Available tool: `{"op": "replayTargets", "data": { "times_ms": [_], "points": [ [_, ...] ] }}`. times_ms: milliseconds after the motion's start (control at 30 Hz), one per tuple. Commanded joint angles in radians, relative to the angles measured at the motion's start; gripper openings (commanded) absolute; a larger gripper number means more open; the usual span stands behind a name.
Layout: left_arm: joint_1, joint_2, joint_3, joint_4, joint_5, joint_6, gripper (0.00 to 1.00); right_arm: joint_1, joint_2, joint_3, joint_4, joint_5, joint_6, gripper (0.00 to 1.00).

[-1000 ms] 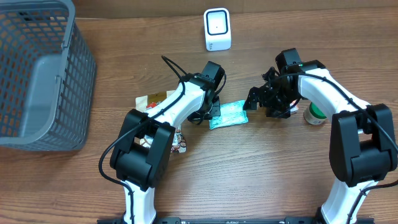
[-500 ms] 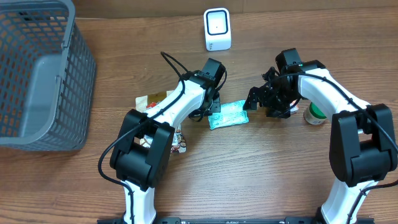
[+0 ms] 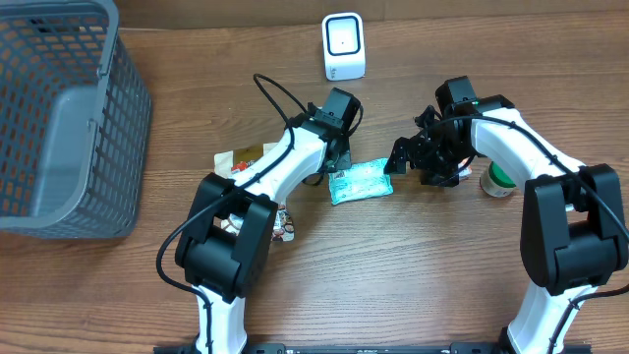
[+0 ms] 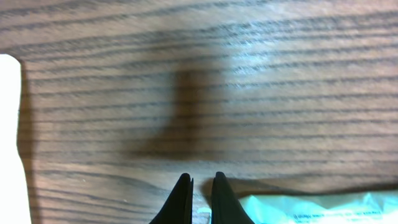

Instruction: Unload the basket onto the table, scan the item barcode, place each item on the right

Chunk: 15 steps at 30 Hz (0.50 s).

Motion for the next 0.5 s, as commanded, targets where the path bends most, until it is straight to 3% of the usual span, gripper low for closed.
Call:
{"op": "replayTargets", "data": {
  "times_ms": [0, 467],
  "points": [
    [-0.012, -0.010, 0.019, -0.023, 0.013, 0.010, 0.04, -0.001, -0.038, 0.025, 0.002, 0.010, -0.008, 0.93],
    [0.002, -0.021, 0.029, -0.121, 0.016, 0.032, 0.04, -0.001, -0.038, 0.023, 0.003, 0.010, -0.008, 0.93]
  ]
}}
